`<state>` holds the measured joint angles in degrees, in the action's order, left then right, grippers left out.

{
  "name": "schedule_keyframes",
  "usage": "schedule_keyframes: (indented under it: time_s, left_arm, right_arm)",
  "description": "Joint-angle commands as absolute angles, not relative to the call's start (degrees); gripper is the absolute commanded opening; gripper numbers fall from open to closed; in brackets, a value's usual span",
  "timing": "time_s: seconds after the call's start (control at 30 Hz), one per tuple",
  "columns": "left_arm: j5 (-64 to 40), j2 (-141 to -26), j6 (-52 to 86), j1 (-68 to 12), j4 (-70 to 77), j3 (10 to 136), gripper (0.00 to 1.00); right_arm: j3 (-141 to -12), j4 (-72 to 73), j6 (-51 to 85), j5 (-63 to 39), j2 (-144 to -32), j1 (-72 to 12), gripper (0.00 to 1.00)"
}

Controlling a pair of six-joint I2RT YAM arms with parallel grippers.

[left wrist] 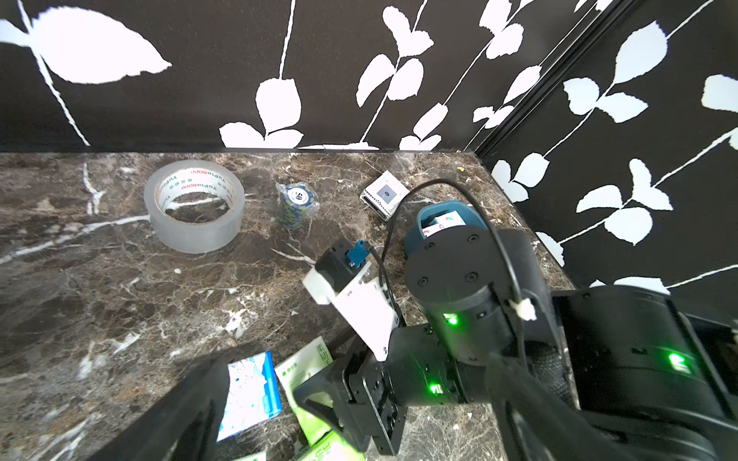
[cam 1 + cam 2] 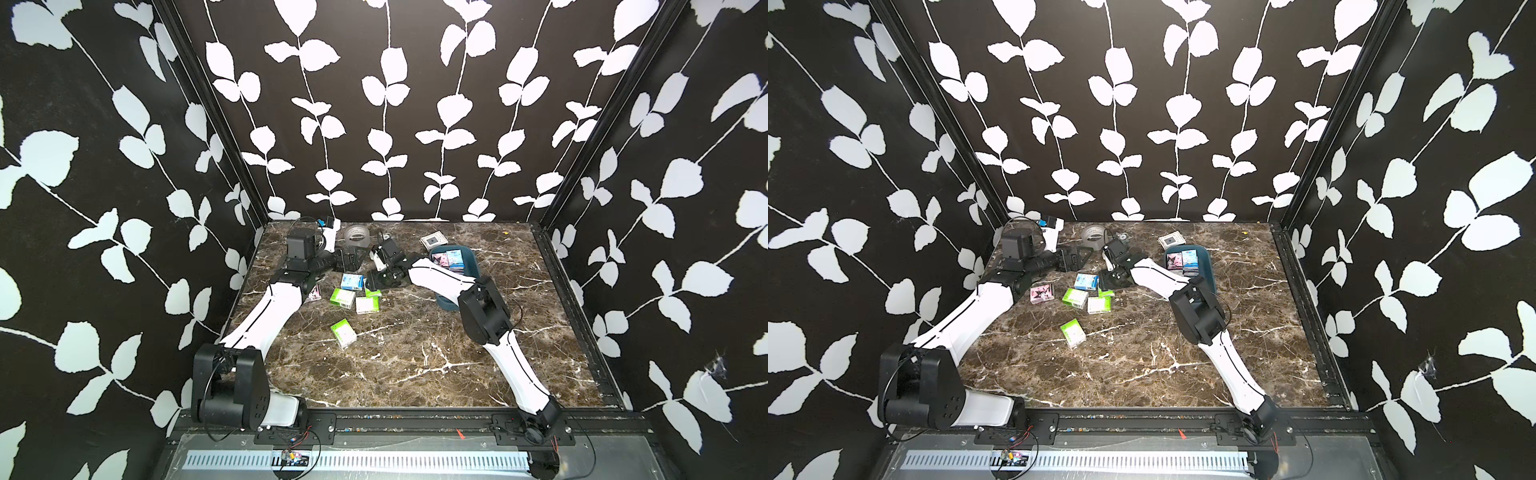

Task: Put the pocket tissues into the storage box
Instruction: Pick up the pocket tissues from the center of the board.

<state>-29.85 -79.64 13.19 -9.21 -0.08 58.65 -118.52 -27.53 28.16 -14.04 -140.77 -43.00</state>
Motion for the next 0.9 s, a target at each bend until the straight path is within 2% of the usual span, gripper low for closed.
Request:
schedule_keyframes:
  time_s: [0.0, 0.07, 0.17, 0.4, 0.6, 0.87]
  left_arm:
    - [-28.8, -77.4, 11.1, -9.0, -0.9, 57.7, 0.99]
    - [-28.7, -77.3, 10.8, -9.1, -1.2, 57.9, 0.99]
    - [-28.9, -77.3, 11.0, -9.0, -1.1, 57.8, 0.99]
    - [-30.1, -77.8, 11.7, -9.0, -0.8, 58.1, 0.99]
    - [-32.3, -78.4, 13.3, -9.0, 0.1, 58.5, 0.99]
    - [-35.5, -83.5, 14.2, -13.2, 1.0, 63.2, 0.99]
  right_arm:
    - [-120.6, -29.5, 27.7, -14.0, -142.1, -43.5, 0.31]
    - [-120.5, -29.9, 27.8, -13.5, -142.0, -43.6, 0.18]
    - [-119.8, -29.7, 27.7, -12.9, -141.2, -43.5, 0.09]
    - [-113.7, -23.4, 26.8, -12.6, -133.7, -42.9, 0.07]
    - [-96.2, -12.9, 26.6, -10.7, -116.1, -38.4, 0.07]
    - [-77.9, -14.3, 22.8, -5.0, -97.1, -28.1, 0.06]
